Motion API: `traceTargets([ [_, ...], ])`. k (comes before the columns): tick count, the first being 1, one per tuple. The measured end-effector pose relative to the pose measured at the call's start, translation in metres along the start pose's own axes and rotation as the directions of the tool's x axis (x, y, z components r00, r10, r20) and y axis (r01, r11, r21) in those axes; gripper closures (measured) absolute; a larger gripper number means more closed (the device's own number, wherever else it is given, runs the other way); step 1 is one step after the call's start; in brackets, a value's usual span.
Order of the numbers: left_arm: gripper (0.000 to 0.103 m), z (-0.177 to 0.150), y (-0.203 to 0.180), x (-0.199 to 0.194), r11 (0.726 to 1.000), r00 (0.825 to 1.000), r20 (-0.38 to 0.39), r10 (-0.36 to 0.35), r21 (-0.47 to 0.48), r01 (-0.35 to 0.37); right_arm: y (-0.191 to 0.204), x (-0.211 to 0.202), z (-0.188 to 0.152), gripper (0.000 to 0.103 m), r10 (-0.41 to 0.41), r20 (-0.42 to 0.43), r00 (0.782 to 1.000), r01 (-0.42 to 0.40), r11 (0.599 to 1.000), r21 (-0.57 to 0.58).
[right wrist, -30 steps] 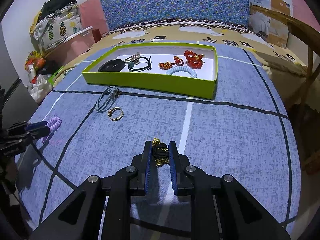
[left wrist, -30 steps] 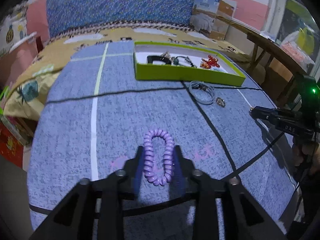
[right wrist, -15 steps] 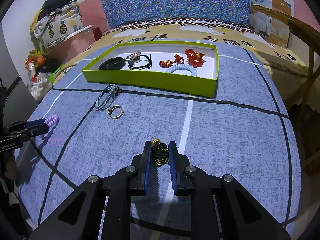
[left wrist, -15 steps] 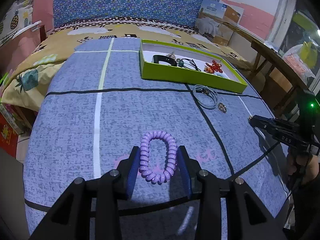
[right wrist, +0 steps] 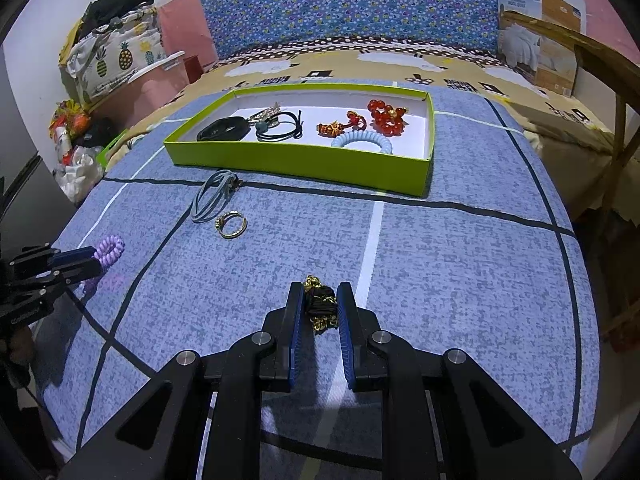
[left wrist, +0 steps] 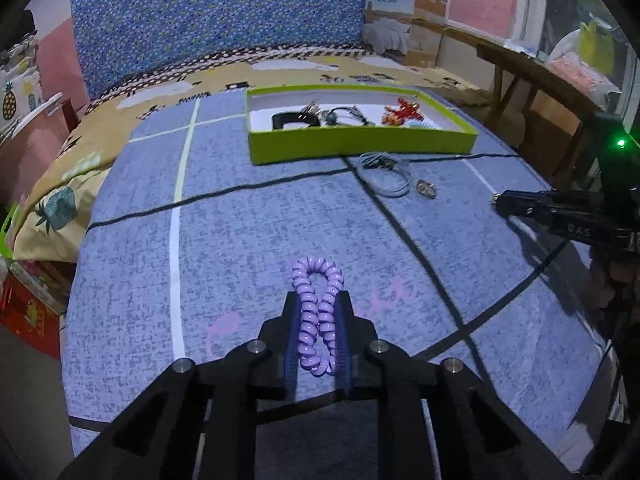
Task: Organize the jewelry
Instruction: 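Lift the lavender coil and gold-black charm, holding both above the bed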
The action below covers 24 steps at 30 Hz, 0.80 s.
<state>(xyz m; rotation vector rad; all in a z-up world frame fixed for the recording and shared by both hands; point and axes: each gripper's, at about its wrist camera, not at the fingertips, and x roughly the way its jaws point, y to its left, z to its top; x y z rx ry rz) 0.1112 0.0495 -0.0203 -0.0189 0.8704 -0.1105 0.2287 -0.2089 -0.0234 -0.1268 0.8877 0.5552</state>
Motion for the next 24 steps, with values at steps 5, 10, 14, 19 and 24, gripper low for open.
traceTargets([
  [5,0.087,0.003,-0.004,-0.008,1.000,0.999,0.033,-0.022,0.006,0.022,0.000,-0.004,-0.001,0.086,0.002,0.012,1.000,-0.002,1.000,0.003],
  [10,0.094,0.007,-0.006,-0.016,0.999,0.997,0.063,-0.041,0.000,0.041,-0.001,-0.009,-0.001,0.086,0.003,0.023,1.000,-0.003,1.000,0.009],
  [14,0.094,0.010,-0.006,-0.017,0.999,0.997,0.073,-0.040,0.004,0.040,-0.002,-0.010,-0.001,0.086,0.003,0.024,1.000,-0.003,1.000,0.013],
  [19,0.094,0.007,-0.002,-0.009,0.999,0.999,0.046,-0.028,-0.017,0.029,-0.002,-0.009,-0.001,0.086,0.005,0.023,1.000,-0.005,1.000,0.016],
  [24,0.094,0.013,-0.001,-0.018,0.999,0.996,0.081,-0.031,-0.021,0.032,-0.002,-0.012,0.000,0.086,-0.001,0.036,0.999,0.000,1.000,0.021],
])
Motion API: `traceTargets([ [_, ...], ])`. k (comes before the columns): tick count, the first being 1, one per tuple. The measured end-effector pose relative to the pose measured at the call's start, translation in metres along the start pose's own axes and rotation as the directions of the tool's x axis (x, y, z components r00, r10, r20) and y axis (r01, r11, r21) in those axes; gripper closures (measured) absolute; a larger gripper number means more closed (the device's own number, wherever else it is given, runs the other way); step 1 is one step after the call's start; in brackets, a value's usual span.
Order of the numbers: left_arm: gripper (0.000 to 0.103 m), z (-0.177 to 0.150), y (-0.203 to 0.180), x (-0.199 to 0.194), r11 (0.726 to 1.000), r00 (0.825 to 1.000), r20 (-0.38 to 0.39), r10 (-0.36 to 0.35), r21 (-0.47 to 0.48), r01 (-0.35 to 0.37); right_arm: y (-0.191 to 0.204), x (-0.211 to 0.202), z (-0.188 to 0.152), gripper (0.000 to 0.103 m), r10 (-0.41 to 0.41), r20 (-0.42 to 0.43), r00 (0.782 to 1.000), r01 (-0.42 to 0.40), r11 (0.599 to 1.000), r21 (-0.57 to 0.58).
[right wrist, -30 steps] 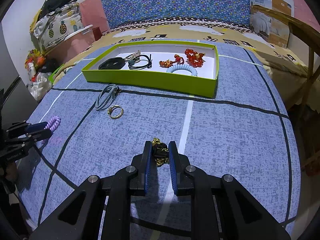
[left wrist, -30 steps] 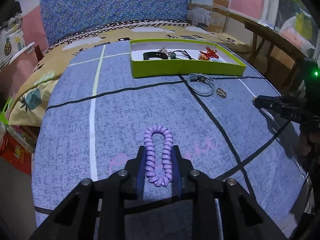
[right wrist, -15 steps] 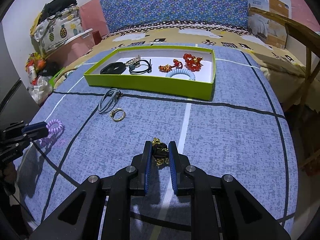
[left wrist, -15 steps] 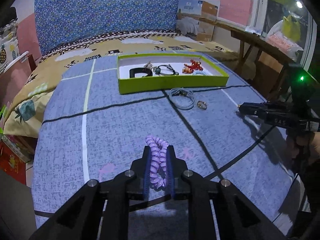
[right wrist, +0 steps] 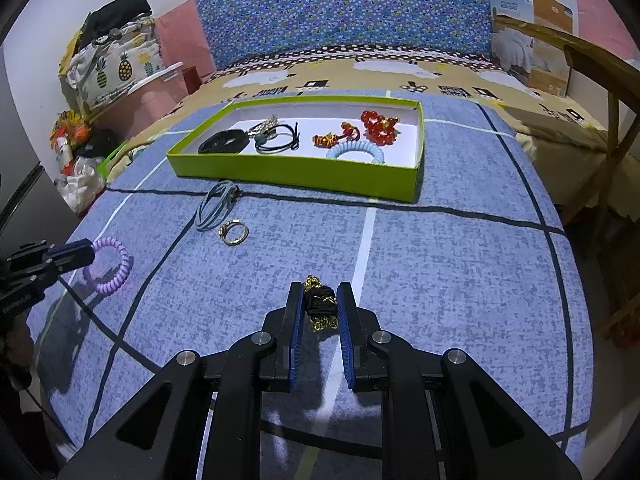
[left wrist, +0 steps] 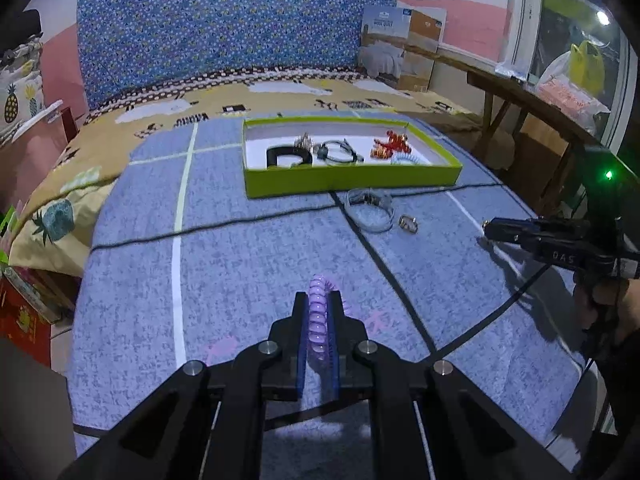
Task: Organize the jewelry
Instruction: 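Lift the lavender coil and gold-black charm, holding both above the bed, then lower both items into the green box and open both grippers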
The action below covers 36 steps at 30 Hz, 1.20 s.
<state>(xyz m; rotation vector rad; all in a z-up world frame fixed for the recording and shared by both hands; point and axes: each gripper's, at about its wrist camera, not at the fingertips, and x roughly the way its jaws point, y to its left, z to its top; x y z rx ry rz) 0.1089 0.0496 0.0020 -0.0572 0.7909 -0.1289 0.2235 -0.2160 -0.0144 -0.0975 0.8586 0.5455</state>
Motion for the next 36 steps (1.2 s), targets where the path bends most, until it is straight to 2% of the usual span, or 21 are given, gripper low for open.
traceTargets([
  [8,0.094,0.024,-0.010,-0.011,0.999,0.997,0.072,-0.010,0.043,0.007,0.005,-0.016,0.015,0.086,-0.001,0.055,0.999,0.002,1.000,-0.017],
  [14,0.094,0.046,-0.019,-0.004,0.997,0.994,0.104,-0.033,0.071,0.025,0.010,-0.022,0.034,0.086,0.005,0.095,0.996,-0.002,0.999,-0.035],
  [22,0.094,0.081,-0.019,0.016,0.996,0.991,0.118,-0.067,0.069,0.059,0.005,-0.015,0.056,0.086,0.017,0.120,0.993,-0.014,1.000,-0.026],
  [36,0.094,0.133,-0.015,0.070,0.996,0.993,0.100,-0.063,0.064,0.057,-0.024,0.020,0.098,0.086,-0.003,0.107,0.994,0.002,1.000,0.008],
])
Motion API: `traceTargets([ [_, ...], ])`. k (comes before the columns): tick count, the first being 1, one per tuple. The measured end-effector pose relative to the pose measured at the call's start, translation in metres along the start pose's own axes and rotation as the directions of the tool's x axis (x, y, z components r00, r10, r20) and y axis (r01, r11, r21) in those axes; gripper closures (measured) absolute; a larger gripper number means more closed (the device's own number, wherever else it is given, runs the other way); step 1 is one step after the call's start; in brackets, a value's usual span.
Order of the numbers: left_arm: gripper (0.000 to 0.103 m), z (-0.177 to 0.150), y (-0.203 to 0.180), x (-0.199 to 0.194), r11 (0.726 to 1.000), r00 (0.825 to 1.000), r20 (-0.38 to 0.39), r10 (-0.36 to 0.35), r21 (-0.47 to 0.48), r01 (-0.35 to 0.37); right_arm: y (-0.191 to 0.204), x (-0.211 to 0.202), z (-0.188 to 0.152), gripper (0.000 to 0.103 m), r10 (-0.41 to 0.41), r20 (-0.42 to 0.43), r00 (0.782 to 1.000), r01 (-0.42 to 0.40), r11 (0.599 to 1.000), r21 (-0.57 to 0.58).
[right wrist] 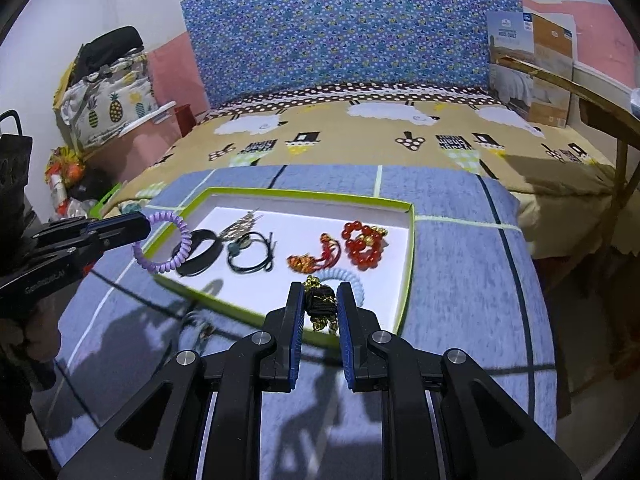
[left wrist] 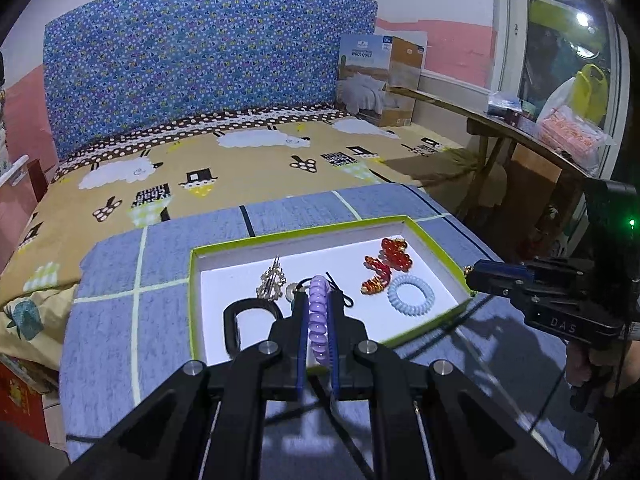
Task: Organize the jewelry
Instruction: 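Lower both items into the green box and open both grippers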
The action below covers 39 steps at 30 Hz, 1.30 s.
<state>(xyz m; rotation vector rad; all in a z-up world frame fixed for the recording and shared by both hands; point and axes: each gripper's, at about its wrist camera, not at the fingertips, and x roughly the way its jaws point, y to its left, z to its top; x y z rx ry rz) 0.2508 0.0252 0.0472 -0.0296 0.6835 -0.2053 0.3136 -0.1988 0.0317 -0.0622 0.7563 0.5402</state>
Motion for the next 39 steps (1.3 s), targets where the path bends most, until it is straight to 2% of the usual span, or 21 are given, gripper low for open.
traceTargets([
  [11,0.094,-0.007,0.008,0.041,1.000,0.998,-0.068,-0.006,-0.016,0.005,-0.017,0.041,0.004,0.086,-0.043,-0.070,0.997,0.043,0.999,0.005],
  [19,0.094,-0.014,0.011,0.056,1.000,0.994,-0.106,-0.001,-0.014,0.000,-0.020,0.058,-0.001,0.086,-0.088,-0.118,0.989,0.088,0.996,-0.004],
  [25,0.093,-0.016,0.010,0.058,1.000,0.993,-0.115,0.006,0.001,-0.006,-0.019,0.059,-0.001,0.084,-0.095,-0.122,0.988,0.093,0.995,-0.020],
  [30,0.092,-0.017,0.005,0.055,1.000,0.993,-0.113,0.021,0.023,-0.018,-0.015,0.052,-0.002,0.071,-0.080,-0.100,0.992,0.078,0.997,-0.028],
  [31,0.089,-0.018,0.005,0.053,0.999,0.994,-0.109,0.024,0.025,-0.021,-0.014,0.050,-0.003,0.069,-0.079,-0.095,0.992,0.077,0.997,-0.027],
  [33,0.083,-0.018,0.005,0.051,1.000,0.995,-0.102,0.019,0.024,-0.017,-0.013,0.044,-0.003,0.069,-0.077,-0.082,0.994,0.075,0.997,-0.029],
  [39,0.082,-0.021,0.007,0.036,1.000,0.997,-0.076,0.026,0.008,-0.026,-0.011,0.025,-0.006,0.069,-0.068,-0.049,0.996,0.067,0.998,-0.009],
])
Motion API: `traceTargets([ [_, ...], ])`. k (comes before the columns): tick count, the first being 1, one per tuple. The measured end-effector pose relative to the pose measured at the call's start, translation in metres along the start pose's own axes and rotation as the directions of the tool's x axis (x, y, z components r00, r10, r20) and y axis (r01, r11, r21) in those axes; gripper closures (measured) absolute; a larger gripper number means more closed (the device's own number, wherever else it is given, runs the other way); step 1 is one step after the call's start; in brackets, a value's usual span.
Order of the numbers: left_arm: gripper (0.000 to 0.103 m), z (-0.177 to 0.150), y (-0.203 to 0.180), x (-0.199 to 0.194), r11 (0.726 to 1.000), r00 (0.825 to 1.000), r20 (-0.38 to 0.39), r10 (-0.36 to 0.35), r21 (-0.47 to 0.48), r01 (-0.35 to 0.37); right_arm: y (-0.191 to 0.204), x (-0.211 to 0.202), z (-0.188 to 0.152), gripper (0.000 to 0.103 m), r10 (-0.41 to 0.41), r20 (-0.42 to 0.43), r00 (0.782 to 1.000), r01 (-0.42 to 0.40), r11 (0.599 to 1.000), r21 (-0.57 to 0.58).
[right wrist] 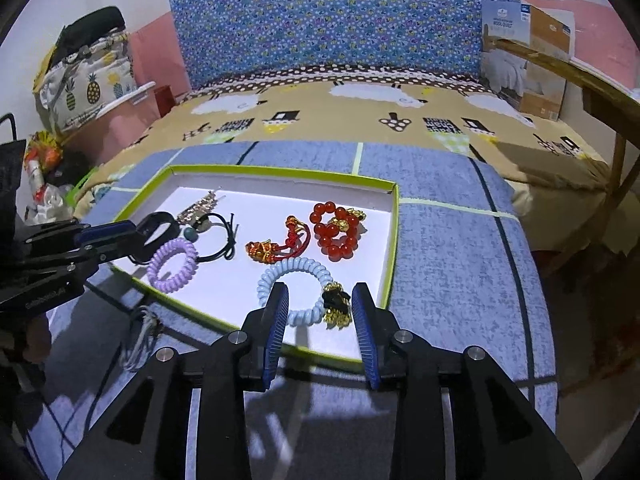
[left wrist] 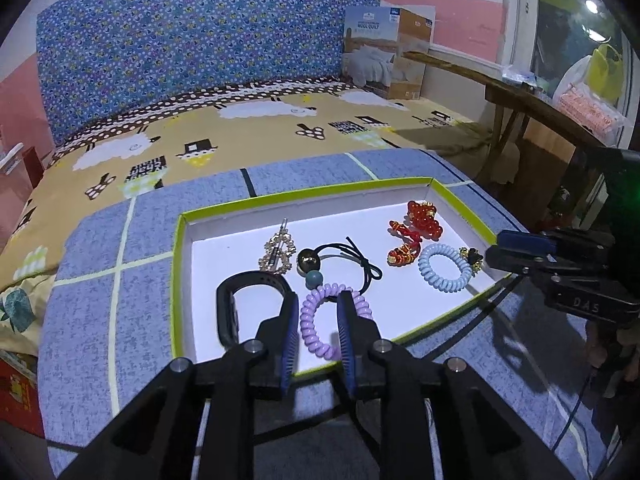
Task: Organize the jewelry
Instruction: 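Lower both items into the green box and open both grippers, then withdraw both tools from the box toward the grey cable and gold ring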
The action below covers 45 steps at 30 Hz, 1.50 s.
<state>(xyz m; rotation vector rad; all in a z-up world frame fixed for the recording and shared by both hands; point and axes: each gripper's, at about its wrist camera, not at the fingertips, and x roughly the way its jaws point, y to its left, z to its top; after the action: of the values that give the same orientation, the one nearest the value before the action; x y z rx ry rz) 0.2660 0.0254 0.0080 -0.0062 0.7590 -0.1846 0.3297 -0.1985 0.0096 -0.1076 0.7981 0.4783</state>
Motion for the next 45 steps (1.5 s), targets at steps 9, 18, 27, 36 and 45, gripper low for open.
traceTargets([
  [9,0.082,-0.026,-0.002,-0.046,0.999,0.998,0.063,0.026,-0.027,-0.024,0.012,-0.046,-0.025,0.069,0.030,0.071,0.997,-0.031,0.999,0.016],
  [18,0.082,-0.062,-0.013,-0.089,0.996,0.994,0.090,0.068,-0.068,-0.062,0.039,-0.085,-0.061,0.069,0.059,0.102,0.993,-0.057,0.998,-0.024],
  [27,0.082,-0.087,-0.024,-0.112,0.994,0.992,0.093,0.088,-0.076,-0.081,0.059,-0.108,-0.088,0.069,0.085,0.108,0.990,-0.080,0.995,-0.053],
  [36,0.082,-0.095,-0.030,-0.119,0.994,0.992,0.094,0.087,-0.073,-0.080,0.066,-0.114,-0.097,0.069,0.096,0.107,0.990,-0.090,0.994,-0.058],
  [45,0.082,-0.095,-0.028,-0.115,0.994,0.993,0.081,0.085,-0.076,-0.079,0.069,-0.103,-0.095,0.069,0.111,0.085,0.990,-0.105,0.992,-0.066],
])
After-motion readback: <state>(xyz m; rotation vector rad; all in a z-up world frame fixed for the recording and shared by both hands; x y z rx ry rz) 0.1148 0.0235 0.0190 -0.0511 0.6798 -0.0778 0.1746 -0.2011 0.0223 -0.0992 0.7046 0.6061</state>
